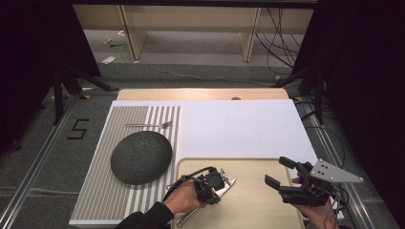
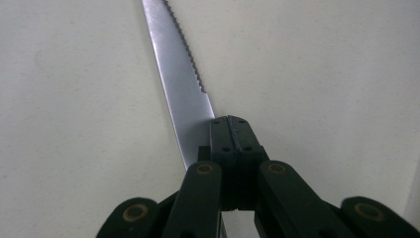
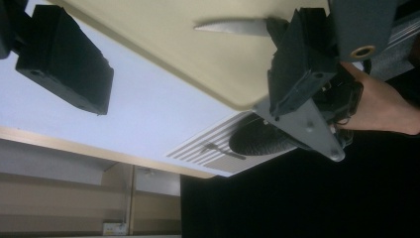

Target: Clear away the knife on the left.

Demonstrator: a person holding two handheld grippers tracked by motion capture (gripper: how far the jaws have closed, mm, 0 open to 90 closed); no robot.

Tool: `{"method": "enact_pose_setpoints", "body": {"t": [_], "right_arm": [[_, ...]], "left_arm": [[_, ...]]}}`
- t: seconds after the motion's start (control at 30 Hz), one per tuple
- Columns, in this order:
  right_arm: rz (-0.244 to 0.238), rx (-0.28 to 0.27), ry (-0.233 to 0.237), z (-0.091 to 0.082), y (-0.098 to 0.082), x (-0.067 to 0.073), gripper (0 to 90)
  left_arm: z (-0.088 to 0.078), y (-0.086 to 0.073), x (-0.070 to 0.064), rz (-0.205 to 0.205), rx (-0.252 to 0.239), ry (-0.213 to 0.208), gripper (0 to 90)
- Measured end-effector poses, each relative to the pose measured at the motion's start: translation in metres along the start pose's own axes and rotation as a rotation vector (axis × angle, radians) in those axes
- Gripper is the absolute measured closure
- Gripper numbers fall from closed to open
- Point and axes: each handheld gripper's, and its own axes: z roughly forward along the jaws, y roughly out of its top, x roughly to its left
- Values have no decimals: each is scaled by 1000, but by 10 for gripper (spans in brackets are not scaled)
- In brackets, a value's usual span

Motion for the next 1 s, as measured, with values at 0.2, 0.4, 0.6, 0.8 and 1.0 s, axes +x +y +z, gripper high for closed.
{"method": "enact_pose_setpoints", "body": {"t": [0.2, 0.4, 0.6, 0.8, 1.0], "right_arm": [[0, 0, -1, 0, 0, 0, 187], [-1, 0, 1, 0, 0, 0, 187], [-2, 2, 1, -1, 0, 0, 188], [-2, 0, 0, -1, 0, 0, 188], [-3, 1, 1, -1, 0, 0, 187]], "left_arm": [[-3, -2, 8, -35, -4, 37, 897], [-5, -6, 17, -69, -15, 50, 897], [-9, -12, 25, -94, -18, 70, 898], [-11, -16, 29, -113, -16, 84, 898], [-15, -22, 34, -126, -16, 112, 898]]}}
